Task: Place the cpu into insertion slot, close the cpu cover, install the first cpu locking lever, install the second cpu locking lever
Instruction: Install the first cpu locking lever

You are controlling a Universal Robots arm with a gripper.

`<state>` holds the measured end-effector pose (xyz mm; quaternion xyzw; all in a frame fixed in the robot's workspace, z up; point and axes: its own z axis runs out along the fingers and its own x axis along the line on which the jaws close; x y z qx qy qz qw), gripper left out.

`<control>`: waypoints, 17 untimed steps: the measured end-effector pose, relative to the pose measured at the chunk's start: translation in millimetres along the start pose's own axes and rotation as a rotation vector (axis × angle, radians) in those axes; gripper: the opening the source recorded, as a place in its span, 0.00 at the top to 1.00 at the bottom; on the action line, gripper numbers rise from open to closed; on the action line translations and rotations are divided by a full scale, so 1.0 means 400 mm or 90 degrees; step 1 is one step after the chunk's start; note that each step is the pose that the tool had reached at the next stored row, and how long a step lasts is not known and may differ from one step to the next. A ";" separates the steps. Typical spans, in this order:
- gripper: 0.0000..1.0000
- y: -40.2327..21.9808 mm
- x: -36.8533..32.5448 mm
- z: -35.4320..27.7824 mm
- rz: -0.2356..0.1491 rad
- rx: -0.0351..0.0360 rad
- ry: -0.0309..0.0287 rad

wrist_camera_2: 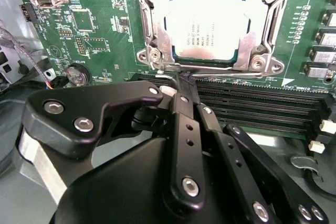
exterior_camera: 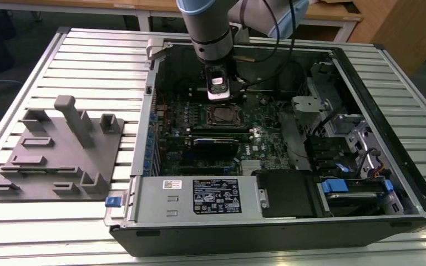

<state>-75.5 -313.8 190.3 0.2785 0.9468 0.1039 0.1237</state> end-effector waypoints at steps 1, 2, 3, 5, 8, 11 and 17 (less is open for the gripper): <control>0.89 0.000 0.000 0.000 0.000 -0.0001 0.0000; 0.89 0.000 0.000 0.000 0.000 -0.0001 0.0000; 0.89 0.000 0.000 0.000 0.000 -0.0001 0.0000; 0.89 0.001 -0.001 -0.003 0.000 -0.0002 -0.0002; 0.89 0.004 -0.002 -0.012 0.000 -0.0002 0.0000; 0.89 0.006 -0.001 -0.013 0.000 -0.0002 -0.0001; 0.89 0.013 0.004 -0.013 0.000 -0.0001 0.0000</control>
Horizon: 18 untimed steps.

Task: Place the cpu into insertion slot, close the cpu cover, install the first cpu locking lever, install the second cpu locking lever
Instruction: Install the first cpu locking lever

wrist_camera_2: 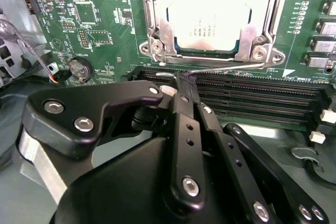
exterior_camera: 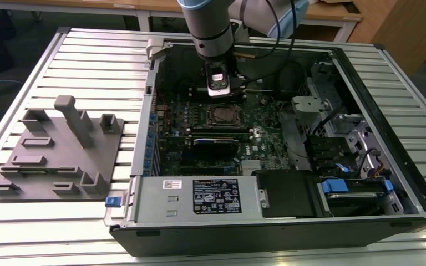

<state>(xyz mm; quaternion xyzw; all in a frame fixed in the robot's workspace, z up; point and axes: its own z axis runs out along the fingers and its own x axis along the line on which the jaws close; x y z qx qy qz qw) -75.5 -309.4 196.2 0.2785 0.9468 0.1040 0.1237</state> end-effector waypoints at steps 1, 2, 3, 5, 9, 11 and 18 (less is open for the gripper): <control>0.89 0.000 0.000 0.000 0.000 0.0000 -0.0001; 0.89 0.000 0.000 0.001 0.000 -0.0003 -0.0004; 0.89 0.000 0.000 0.002 0.000 -0.0008 -0.0011; 0.89 -0.001 0.001 0.003 0.000 -0.0019 -0.0030; 0.89 -0.002 0.002 0.005 -0.001 -0.0027 -0.0042; 0.89 -0.002 0.002 0.005 -0.001 -0.0017 -0.0051; 0.89 -0.003 0.003 0.008 -0.003 0.0045 -0.0090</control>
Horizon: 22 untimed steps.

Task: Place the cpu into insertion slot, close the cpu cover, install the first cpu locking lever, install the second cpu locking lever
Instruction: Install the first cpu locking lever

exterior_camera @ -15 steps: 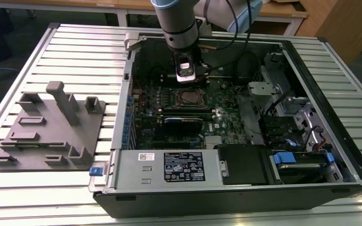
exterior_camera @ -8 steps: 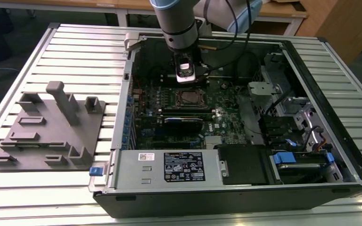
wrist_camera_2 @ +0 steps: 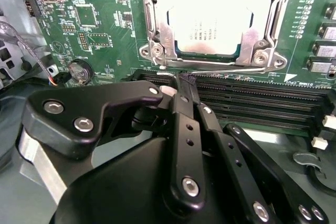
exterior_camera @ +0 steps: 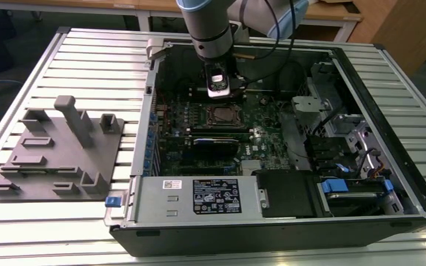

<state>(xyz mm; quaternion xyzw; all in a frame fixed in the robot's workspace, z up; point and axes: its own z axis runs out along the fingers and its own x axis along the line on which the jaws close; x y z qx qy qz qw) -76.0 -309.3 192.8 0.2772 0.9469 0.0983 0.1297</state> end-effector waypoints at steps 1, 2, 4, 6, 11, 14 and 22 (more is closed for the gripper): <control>0.89 0.000 0.000 0.000 -0.001 0.0022 -0.0013; 0.89 0.000 0.000 0.001 -0.002 0.0039 -0.0024; 0.89 -0.001 0.000 0.003 -0.002 0.0054 -0.0033; 0.89 -0.001 0.001 0.004 -0.003 0.0072 -0.0042; 0.89 -0.003 0.002 0.009 -0.003 0.0090 -0.0054; 0.89 -0.003 0.002 0.010 -0.003 0.0084 -0.0055; 0.89 0.001 -0.004 0.013 -0.003 0.0075 -0.0053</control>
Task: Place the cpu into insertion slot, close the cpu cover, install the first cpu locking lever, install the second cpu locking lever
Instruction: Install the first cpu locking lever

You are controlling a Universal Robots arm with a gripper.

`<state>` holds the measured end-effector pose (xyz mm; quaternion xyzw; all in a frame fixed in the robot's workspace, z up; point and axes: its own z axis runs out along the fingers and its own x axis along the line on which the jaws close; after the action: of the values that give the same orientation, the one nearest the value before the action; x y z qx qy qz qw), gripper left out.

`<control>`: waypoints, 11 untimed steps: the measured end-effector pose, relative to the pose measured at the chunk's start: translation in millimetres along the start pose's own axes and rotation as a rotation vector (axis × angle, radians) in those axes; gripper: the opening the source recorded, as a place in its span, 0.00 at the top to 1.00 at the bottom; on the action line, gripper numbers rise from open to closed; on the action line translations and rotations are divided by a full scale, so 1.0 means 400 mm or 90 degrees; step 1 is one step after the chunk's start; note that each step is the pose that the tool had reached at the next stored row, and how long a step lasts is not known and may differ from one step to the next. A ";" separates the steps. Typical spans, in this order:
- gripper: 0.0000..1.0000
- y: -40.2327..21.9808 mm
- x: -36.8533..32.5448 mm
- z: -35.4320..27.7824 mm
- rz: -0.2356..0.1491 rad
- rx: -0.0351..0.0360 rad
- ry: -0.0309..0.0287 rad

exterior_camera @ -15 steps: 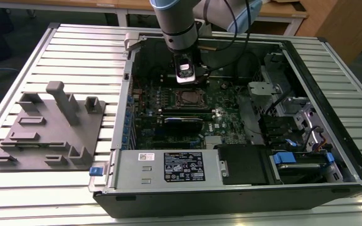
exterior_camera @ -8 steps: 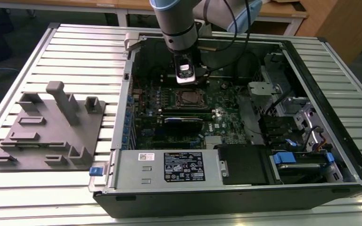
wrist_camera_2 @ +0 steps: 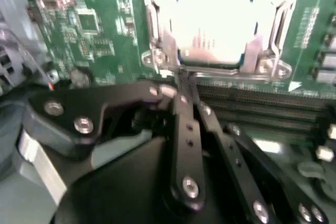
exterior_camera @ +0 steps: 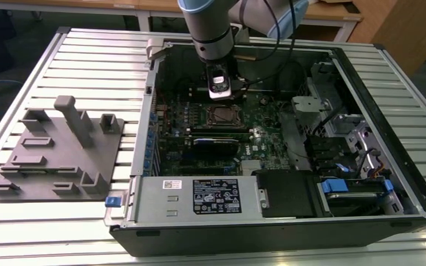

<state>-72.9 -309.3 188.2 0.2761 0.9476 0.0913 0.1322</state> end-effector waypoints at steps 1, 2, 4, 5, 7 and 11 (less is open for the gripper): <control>0.89 0.000 0.000 0.000 0.000 0.0001 0.0000; 0.89 0.000 0.000 0.000 0.000 0.0001 0.0001; 0.89 0.001 -0.001 -0.003 0.000 -0.0001 0.0003; 0.89 0.001 -0.001 -0.006 0.000 0.0001 0.0002; 0.89 0.004 -0.004 -0.017 0.000 0.0000 0.0002; 0.89 0.011 -0.009 -0.041 0.000 0.0001 0.0002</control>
<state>-72.9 -309.3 205.5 0.2762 0.9476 0.0913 0.1320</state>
